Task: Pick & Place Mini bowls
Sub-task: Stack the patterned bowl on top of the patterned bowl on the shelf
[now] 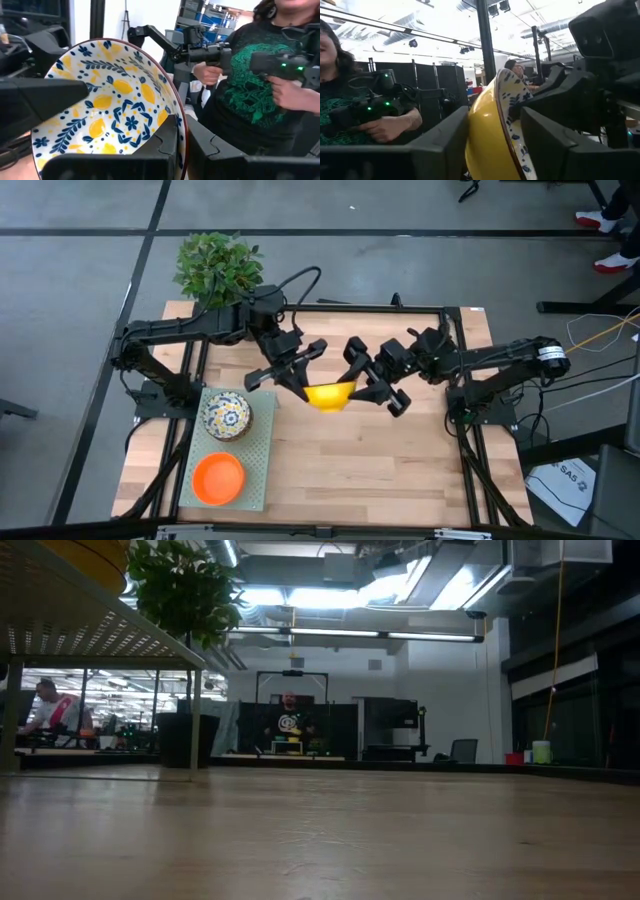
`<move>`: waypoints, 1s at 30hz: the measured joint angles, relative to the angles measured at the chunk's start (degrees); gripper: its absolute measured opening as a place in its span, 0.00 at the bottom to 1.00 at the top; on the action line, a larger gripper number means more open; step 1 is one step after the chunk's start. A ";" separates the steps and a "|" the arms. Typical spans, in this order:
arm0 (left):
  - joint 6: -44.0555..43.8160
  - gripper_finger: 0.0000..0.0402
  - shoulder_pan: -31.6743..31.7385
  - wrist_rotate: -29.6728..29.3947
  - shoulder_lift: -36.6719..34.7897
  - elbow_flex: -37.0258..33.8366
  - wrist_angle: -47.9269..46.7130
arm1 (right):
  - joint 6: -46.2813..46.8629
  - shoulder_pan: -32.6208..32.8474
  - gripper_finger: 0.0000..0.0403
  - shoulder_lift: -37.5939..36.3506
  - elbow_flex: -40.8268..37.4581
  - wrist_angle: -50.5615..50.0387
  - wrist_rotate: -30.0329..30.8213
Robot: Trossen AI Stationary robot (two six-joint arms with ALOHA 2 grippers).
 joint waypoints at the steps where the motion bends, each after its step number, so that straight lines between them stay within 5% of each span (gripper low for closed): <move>1: 0.01 0.02 0.02 -0.31 -0.01 0.00 0.06 | -0.02 -0.08 0.47 0.00 0.00 -0.04 0.00; 10: 1.44 0.02 0.11 -2.93 -0.84 0.00 -2.20 | 3.00 -1.78 0.63 -0.09 -0.11 -0.95 -0.19; 30: 9.30 0.02 -1.60 -18.52 -7.75 0.00 -20.42 | 4.03 -5.00 0.61 -2.50 -0.13 -13.25 0.31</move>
